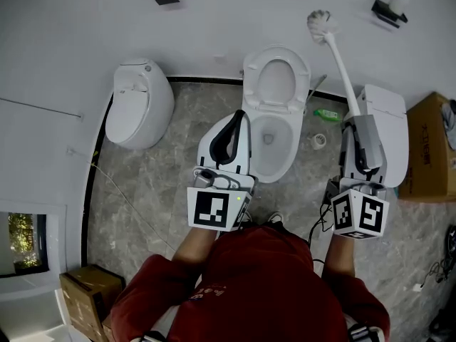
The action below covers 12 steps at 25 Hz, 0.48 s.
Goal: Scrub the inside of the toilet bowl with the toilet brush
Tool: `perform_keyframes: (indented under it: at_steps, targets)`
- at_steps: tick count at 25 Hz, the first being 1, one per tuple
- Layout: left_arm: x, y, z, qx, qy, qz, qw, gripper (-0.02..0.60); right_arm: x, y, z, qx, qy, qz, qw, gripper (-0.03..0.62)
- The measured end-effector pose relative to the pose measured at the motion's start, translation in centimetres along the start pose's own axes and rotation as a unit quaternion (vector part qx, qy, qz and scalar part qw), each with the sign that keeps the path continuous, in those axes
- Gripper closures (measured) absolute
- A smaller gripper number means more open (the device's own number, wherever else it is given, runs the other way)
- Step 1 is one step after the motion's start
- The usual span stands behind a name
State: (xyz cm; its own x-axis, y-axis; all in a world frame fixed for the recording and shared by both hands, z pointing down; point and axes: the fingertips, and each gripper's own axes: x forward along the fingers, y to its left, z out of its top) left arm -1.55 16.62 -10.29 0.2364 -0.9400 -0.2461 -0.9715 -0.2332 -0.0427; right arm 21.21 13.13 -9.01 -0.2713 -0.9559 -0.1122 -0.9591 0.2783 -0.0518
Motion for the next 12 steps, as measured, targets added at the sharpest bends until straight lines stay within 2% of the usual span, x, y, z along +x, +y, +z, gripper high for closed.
perform_keyframes:
  at_steps: [12]
  targets:
    - [1.1, -0.2, 0.3, 0.009, 0.007, 0.005, 0.9999, 0.581, 1.4, -0.3, -0.5, -0.007, 0.008, 0.009, 1.000, 0.448]
